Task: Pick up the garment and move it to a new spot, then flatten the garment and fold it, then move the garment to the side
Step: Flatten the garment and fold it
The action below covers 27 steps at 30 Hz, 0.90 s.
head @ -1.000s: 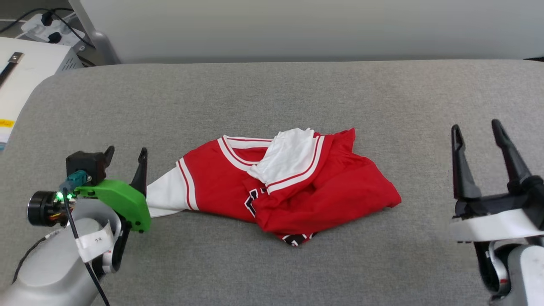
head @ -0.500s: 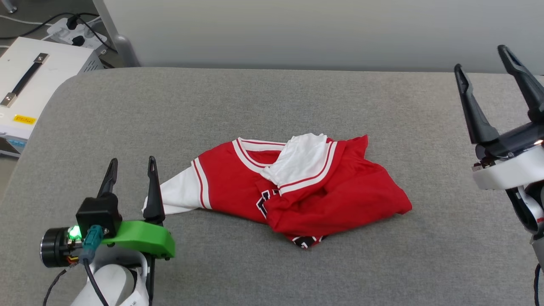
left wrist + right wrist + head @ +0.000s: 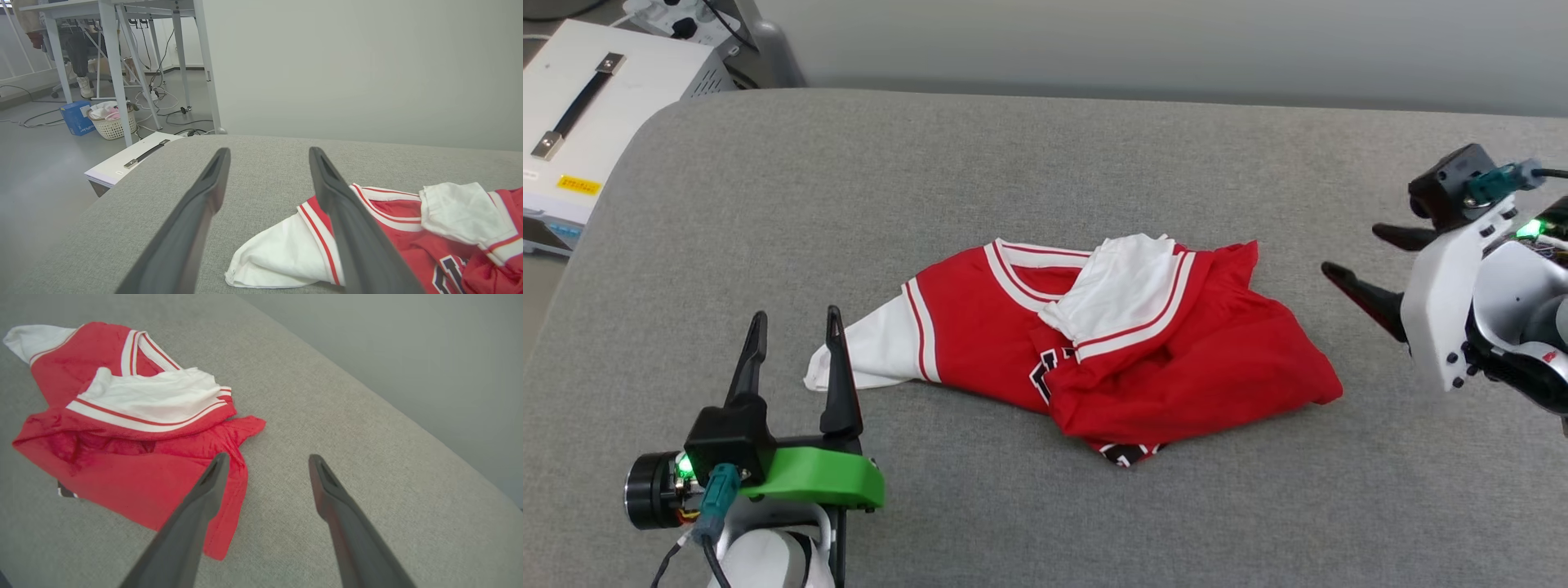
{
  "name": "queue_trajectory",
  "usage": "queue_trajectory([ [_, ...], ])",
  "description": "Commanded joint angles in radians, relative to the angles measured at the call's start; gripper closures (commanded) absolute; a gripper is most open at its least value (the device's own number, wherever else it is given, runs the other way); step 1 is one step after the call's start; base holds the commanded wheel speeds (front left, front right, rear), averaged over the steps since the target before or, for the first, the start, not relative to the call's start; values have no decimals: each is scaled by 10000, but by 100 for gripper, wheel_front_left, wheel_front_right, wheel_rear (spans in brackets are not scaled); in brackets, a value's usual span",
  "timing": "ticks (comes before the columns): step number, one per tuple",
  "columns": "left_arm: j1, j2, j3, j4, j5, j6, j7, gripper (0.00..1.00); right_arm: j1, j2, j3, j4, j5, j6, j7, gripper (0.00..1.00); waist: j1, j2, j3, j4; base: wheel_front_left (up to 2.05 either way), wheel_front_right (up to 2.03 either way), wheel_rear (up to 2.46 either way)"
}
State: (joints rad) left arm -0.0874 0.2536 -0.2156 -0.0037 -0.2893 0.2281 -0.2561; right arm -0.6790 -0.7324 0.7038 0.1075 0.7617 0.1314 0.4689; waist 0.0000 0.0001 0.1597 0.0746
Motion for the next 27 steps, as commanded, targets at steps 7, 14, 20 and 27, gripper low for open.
queue_trajectory([
  [7,-196,-762,679,24,694,-764,-56,0,-892,-42,1270,623,1172,-7,2116,0,0,-1,892,398,0,0,0],
  [14,-595,-1373,1144,88,1187,-1349,-57,0,-1464,636,2338,1824,1377,-7,2213,0,0,-1,1561,673,0,0,0],
  [20,-790,-1696,1418,278,1462,-1715,-57,0,-1255,981,3587,2973,1508,-7,2085,0,0,-1,1719,794,0,0,0],
  [27,-614,-1866,1781,459,1683,-1926,-57,0,-1402,1089,4300,3160,1748,-7,682,100,0,-1,1346,576,0,0,0],
])
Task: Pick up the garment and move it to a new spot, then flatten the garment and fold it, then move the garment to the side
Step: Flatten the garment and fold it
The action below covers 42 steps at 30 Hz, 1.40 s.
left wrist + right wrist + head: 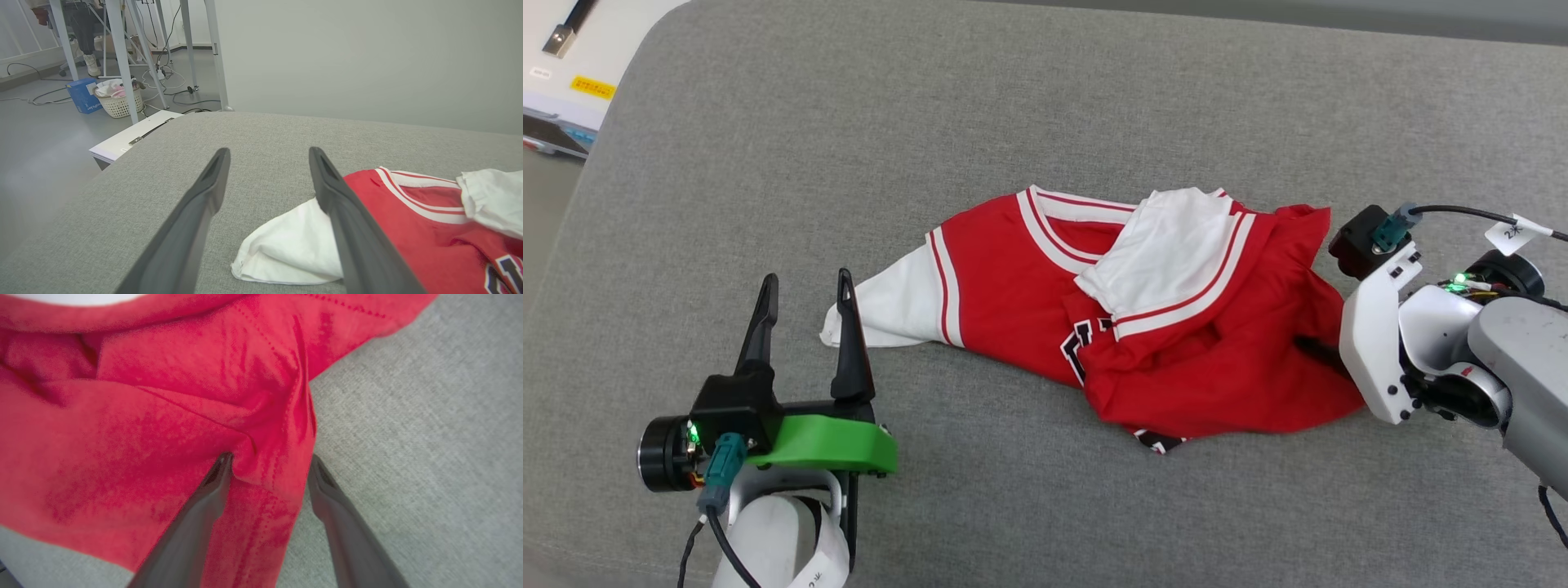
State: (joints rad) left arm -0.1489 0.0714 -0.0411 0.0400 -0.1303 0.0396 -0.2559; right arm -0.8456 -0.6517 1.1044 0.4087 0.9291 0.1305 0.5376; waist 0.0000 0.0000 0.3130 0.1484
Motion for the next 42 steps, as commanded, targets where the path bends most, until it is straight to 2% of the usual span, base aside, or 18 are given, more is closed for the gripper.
queue_trajectory([
  [1,44,-59,79,60,130,-74,-59,0,193,261,267,175,166,2,-299,100,0,0,-300,-219,0,0,0],
  [6,213,-111,231,199,255,-196,-59,0,-93,-46,-53,-6,363,2,-1778,100,0,0,-755,-422,0,0,0],
  [14,684,-161,458,349,352,-285,-59,0,588,-1136,-942,-868,844,2,-3303,100,0,0,-1477,-780,0,0,0],
  [20,1096,-181,587,439,414,-308,-59,0,2170,-2007,-2067,-1725,1022,2,-4034,100,0,0,-1908,-1017,0,0,0],
  [27,1480,-195,704,532,441,-328,-59,0,5225,-2585,-4360,-2281,1126,2,-4591,100,0,0,-2198,-1289,0,0,0],
  [30,1577,-199,737,531,438,-325,-59,0,6710,-2496,-5515,-2346,1091,2,-4660,100,0,0,-2234,-1426,0,0,0],
  [33,1604,-203,709,574,435,-352,-59,0,8030,-2146,-6513,-2301,889,2,-4632,100,0,0,-2223,-1512,0,0,0],
  [38,1545,-207,635,651,445,-358,-59,0,10045,-948,-7891,-2239,779,2,-4181,100,0,0,-2162,-1558,0,0,0],
  [42,1479,-209,595,692,451,-371,-59,0,10917,-10,-8459,-1944,458,2,-3616,100,0,0,-2100,-1550,0,0,0],
])
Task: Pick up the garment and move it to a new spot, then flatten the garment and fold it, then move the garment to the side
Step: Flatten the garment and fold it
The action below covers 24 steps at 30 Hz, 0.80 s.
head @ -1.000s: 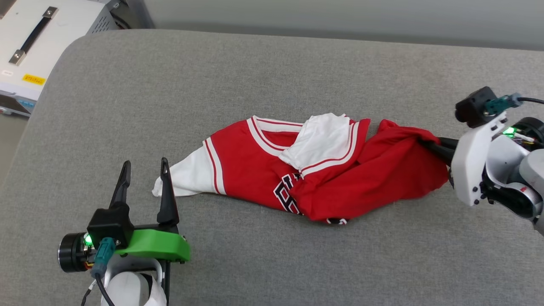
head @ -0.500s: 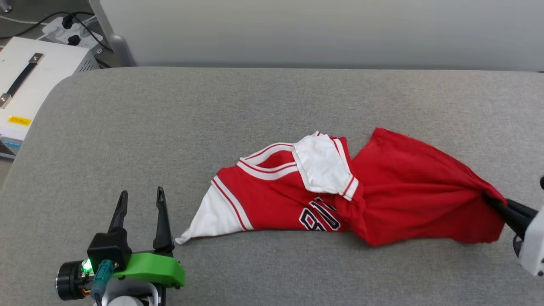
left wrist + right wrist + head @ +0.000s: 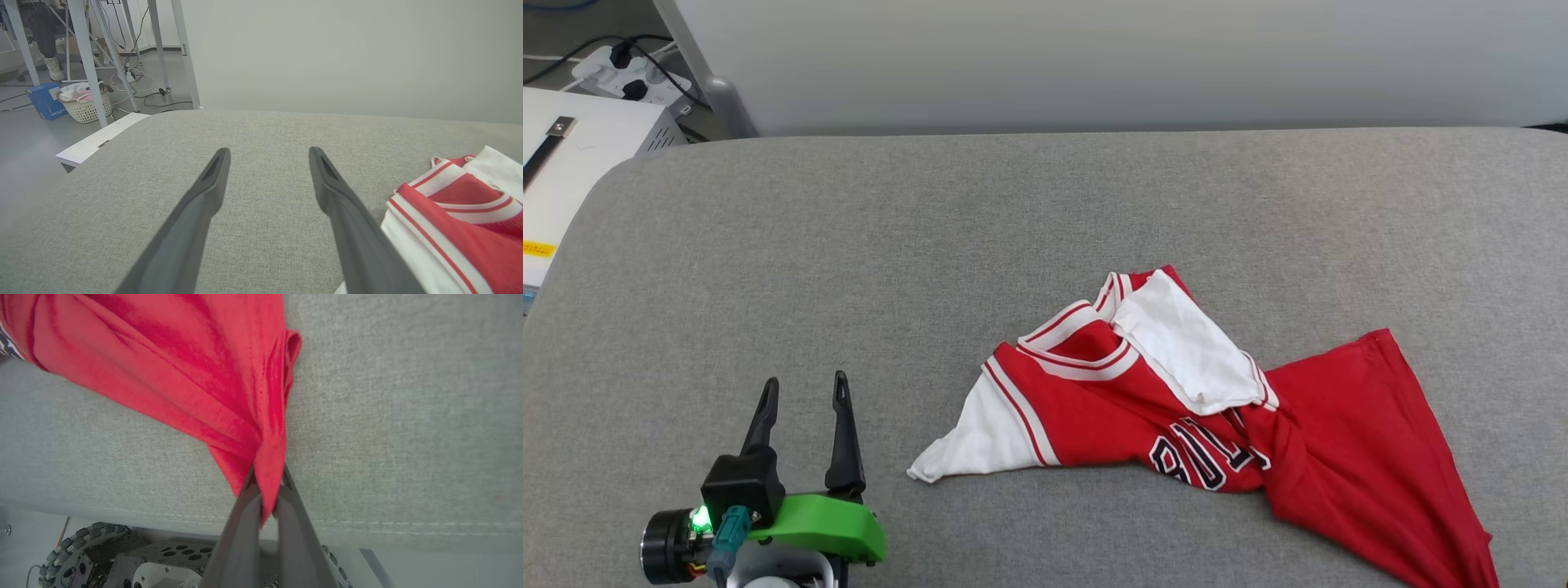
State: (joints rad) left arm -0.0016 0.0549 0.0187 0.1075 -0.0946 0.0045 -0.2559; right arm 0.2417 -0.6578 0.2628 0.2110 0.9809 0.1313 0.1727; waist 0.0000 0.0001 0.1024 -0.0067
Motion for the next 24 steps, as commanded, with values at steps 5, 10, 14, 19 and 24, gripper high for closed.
queue_trajectory([
  [5,-24,-45,-45,104,156,-62,-59,0,133,751,-440,309,-917,-6,388,91,0,-1,-6,41,0,0,0],
  [10,-9,-46,-36,93,273,-125,-59,0,-320,1028,-1467,-490,-2294,-6,-198,0,0,-1,-89,97,0,0,0],
  [14,-14,-46,-82,39,322,-137,-59,0,-849,1091,-2097,-1565,-3272,-6,-760,0,0,-1,-103,165,0,0,0],
  [19,-68,-46,-133,-17,342,-143,-59,0,-1883,925,-2005,-2902,-4059,-6,-680,0,0,-1,-21,243,0,0,0],
  [24,-195,-46,-221,-63,328,-121,-59,0,-3563,405,-953,-3791,-4317,-6,-22,0,0,-1,165,314,0,0,0],
])
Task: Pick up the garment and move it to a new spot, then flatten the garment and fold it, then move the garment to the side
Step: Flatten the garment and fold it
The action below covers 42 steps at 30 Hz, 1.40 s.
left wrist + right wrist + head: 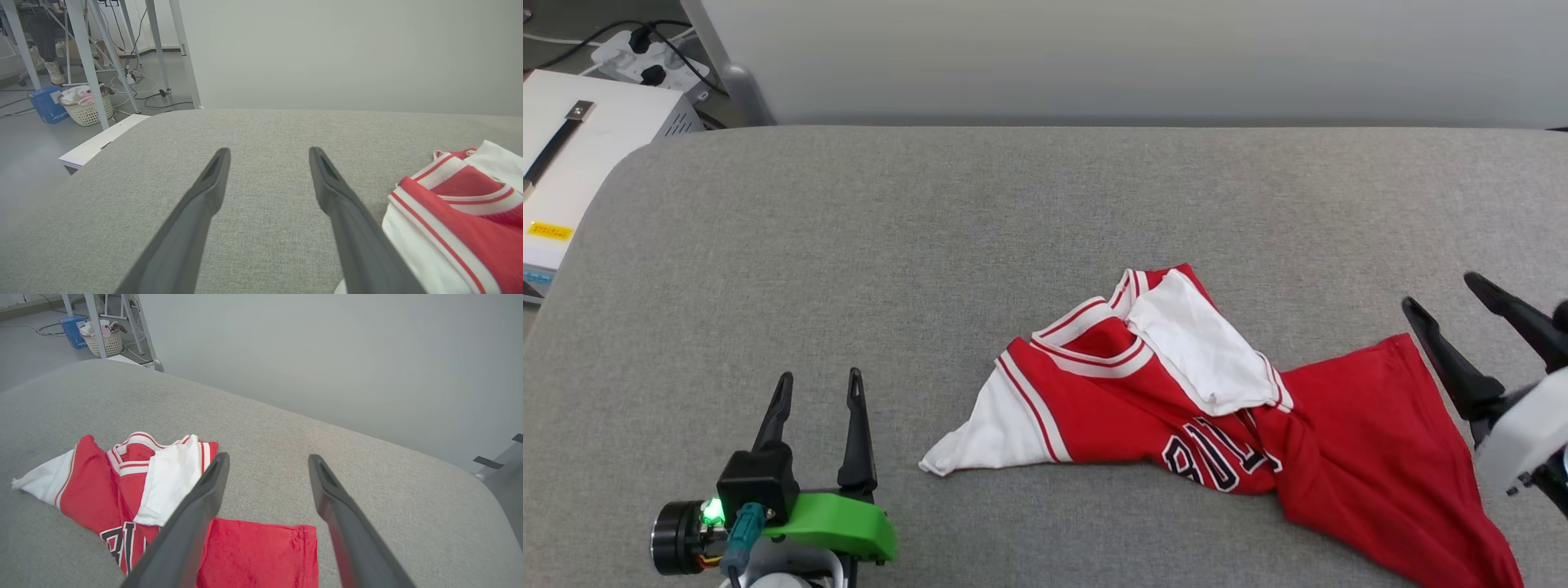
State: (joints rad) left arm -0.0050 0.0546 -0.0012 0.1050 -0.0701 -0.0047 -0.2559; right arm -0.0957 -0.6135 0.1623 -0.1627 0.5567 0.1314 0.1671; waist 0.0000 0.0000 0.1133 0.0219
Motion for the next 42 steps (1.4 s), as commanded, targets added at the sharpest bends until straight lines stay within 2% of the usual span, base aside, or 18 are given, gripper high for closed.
queue_trajectory([
  [1,-192,-43,-46,-51,76,-23,-59,0,-613,-177,403,-151,-74,-7,230,0,0,0,106,45,0,0,0],
  [6,-407,-43,-190,-125,26,8,-59,0,-2605,-900,2486,-183,350,-7,1532,0,0,0,445,193,0,0,0],
  [7,-562,-43,-261,-153,-12,38,-59,0,-3641,-1221,3717,-55,813,-7,2378,0,0,0,670,298,0,0,0],
  [16,-983,-43,-510,-211,-169,162,-59,0,-6031,-1549,7037,1081,2111,-7,4536,0,0,0,1436,688,0,0,0],
  [17,-1137,-43,-590,-226,-242,225,-59,0,-6571,-1415,7797,1560,2311,-7,4588,0,0,0,1711,803,0,0,0],
  [19,-1235,-43,-665,-230,-289,261,-59,0,-6875,-1284,8274,2026,2368,-7,4529,0,0,0,1891,881,0,0,0],
  [20,-1366,-43,-763,-220,-350,312,-59,0,-7238,-1020,9098,2876,2426,-7,4409,0,0,0,2122,967,0,0,0],
  [27,-1563,-43,-868,-121,-411,399,-59,0,-7258,-701,10465,4655,3031,-7,4145,0,0,0,2242,1067,0,0,0],
  [28,-1479,-43,-793,-83,-403,441,-59,0,-7318,-589,10623,4728,3260,-7,3433,100,0,0,2083,960,0,0,0],
  [29,-1431,-43,-760,-61,-395,448,-59,0,-7357,-578,10636,4710,3338,-7,3074,100,0,0,1983,904,0,0,0],
  [30,-1292,-43,-683,-26,-366,454,-59,0,-7397,-584,10431,4576,3700,-7,2040,100,0,0,1693,711,0,0,0],
  [35,-1082,-43,-636,-28,-333,450,-59,0,-7072,-796,9717,4110,4517,-7,615,100,0,0,1268,421,0,0,0],
  [42,-793,-43,-595,-40,-248,399,-59,0,-5922,-1193,8177,3765,6080,-7,-1089,100,0,0,998,36,0,0,0],
])
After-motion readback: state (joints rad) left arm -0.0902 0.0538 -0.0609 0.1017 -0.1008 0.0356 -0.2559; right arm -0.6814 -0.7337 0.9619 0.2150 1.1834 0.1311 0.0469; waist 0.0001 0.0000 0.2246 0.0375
